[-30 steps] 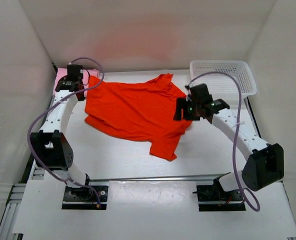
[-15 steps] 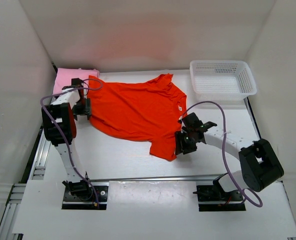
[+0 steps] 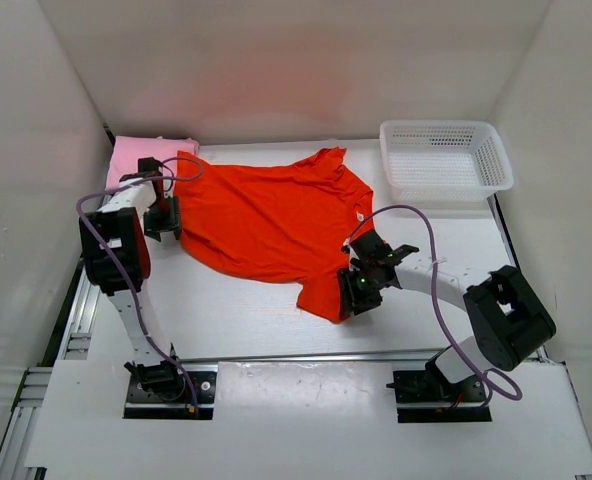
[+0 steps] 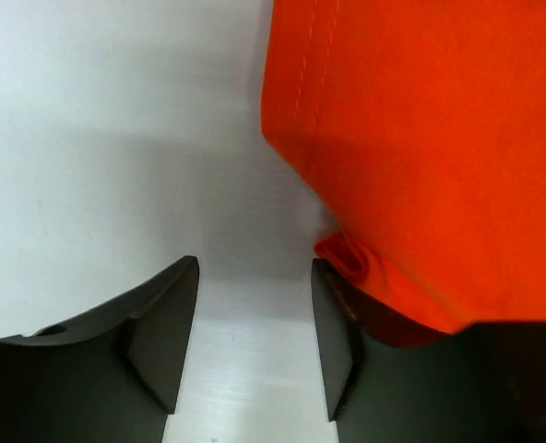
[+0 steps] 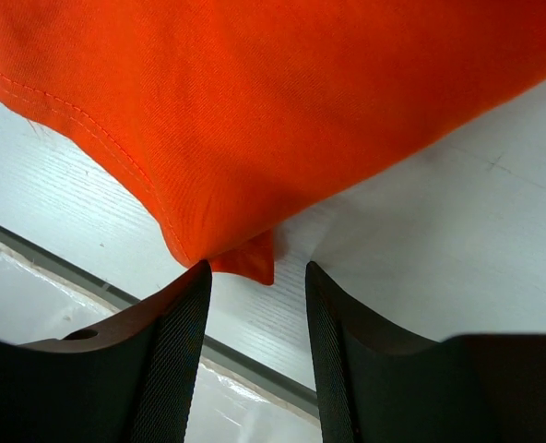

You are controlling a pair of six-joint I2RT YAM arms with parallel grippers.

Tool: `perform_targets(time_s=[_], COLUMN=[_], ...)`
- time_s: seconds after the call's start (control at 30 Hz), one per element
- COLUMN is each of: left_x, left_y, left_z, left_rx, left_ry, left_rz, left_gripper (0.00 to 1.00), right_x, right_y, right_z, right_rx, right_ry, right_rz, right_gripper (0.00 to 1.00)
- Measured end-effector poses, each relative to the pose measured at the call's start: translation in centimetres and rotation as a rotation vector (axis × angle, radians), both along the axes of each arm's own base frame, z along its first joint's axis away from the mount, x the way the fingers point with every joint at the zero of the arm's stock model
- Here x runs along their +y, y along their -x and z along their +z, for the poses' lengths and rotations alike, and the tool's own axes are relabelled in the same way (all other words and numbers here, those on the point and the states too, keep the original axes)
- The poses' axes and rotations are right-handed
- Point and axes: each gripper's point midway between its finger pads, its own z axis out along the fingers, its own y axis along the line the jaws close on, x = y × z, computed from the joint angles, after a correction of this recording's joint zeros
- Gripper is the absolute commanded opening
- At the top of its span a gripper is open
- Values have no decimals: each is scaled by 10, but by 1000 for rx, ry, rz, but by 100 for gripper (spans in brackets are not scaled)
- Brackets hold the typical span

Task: Fold and stack the t-shirts
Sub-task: Flatten out the tshirt

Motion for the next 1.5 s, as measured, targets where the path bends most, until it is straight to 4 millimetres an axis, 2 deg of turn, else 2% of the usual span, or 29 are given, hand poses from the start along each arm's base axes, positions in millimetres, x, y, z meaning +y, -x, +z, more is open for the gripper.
perform_targets(time_s=[0.03, 0.1, 0.17, 0.2, 0.27, 0.3, 0.37, 0.47, 0.57, 0.63, 0.77, 0.8, 0.87, 0.9, 0.93, 0.97, 1.1, 1.2, 1.33, 1.5], left_x=[0, -3, -5, -5, -5, -5, -4, -5, -8, -10, -12, -12, -13, -13, -13, -14, -18, -20, -15, -8], left_y=[3, 9, 14, 14, 12, 11, 7, 4, 15, 25, 28, 26, 23, 20, 18, 17, 19, 35, 81, 134], left_z=[2, 11, 27, 38, 58, 65, 70, 48, 13, -3, -7, -7, -7, -8, -9, -10, -10, -7, 13, 41], left_rx=[-2, -21, -57, -85, -146, -166, -173, -112, -6, 53, 76, 72, 68, 65, 63, 63, 65, 89, 148, 160], left_ry=[7, 35, 78, 98, 129, 141, 155, 170, 193, 205, 218, 220, 226, 228, 233, 241, 260, 255, 187, 85], left_rz=[1, 5, 5, 5, 6, 7, 8, 11, 21, 27, 27, 27, 28, 29, 28, 28, 18, 23, 43, 62], left_gripper=[40, 29, 33, 38, 50, 53, 56, 63, 68, 68, 67, 64, 46, 36, 16, 11, 11, 11, 11, 11], right_x=[0, 0, -1, -1, -1, -1, -1, -2, -3, -4, -8, -7, -7, -7, -8, -8, -15, -24, -31, -43], right_y=[0, 0, 1, 1, 2, 3, 3, 2, 1, 1, 1, 1, 0, 0, -1, -1, -6, -7, 1, 23], right_z=[0, 0, -1, -1, -2, -3, -3, -4, -4, -4, -4, -3, -1, 0, 1, 2, 8, 17, 28, 27], right_rx=[0, 0, -1, 1, 6, 9, 10, 7, 2, -1, -11, -15, -23, -25, -28, -30, -45, -59, -56, -17], right_ry=[1, 3, 9, 11, 13, 13, 16, 23, 29, 34, 45, 44, 41, 38, 36, 32, 21, 15, 11, 20], right_rz=[1, 3, 5, 5, 7, 8, 7, 3, 0, -2, -14, -17, -20, -24, -28, -34, -82, -133, -183, -227], right_gripper=[49, 44, 37, 21, 5, 1, 0, 0, 0, 0, 0, 0, 0, 0, 0, 0, 0, 0, 0, 0])
